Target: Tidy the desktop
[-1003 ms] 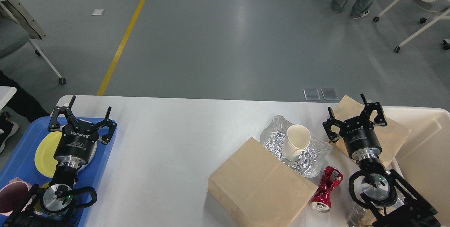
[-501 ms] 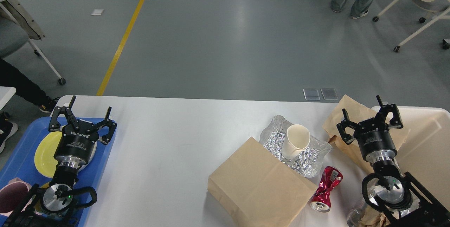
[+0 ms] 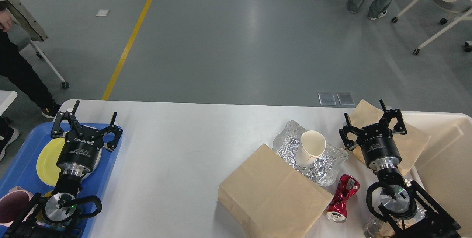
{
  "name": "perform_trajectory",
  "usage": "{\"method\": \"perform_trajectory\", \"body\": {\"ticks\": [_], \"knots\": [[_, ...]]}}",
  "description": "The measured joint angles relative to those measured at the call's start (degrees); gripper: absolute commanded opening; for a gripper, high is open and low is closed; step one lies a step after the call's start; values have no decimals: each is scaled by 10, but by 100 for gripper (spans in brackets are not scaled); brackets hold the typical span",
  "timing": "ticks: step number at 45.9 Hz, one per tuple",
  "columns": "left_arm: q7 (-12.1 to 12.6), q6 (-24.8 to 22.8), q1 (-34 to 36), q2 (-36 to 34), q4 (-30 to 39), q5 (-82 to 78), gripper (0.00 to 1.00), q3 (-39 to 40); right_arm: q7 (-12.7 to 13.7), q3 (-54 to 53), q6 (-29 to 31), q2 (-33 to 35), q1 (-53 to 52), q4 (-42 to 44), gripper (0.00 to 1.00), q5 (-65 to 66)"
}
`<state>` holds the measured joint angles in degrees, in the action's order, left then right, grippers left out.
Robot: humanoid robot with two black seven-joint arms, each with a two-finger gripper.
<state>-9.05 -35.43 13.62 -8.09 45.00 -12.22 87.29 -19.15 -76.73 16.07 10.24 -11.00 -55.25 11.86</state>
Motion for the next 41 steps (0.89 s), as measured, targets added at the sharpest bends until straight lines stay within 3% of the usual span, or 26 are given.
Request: {"method": "perform_trajectory", "body": {"ticks": [24, 33, 41], "knots": [[0, -1, 0, 0, 0, 0, 96, 0, -1, 25, 0, 17, 3, -18, 100, 2], [0, -1, 0, 0, 0, 0, 96, 0, -1, 25, 51, 32, 5, -38, 100, 0], [0, -1, 0, 0, 0, 0, 96, 0, -1, 27, 59, 42, -11, -26, 100, -1]]}}
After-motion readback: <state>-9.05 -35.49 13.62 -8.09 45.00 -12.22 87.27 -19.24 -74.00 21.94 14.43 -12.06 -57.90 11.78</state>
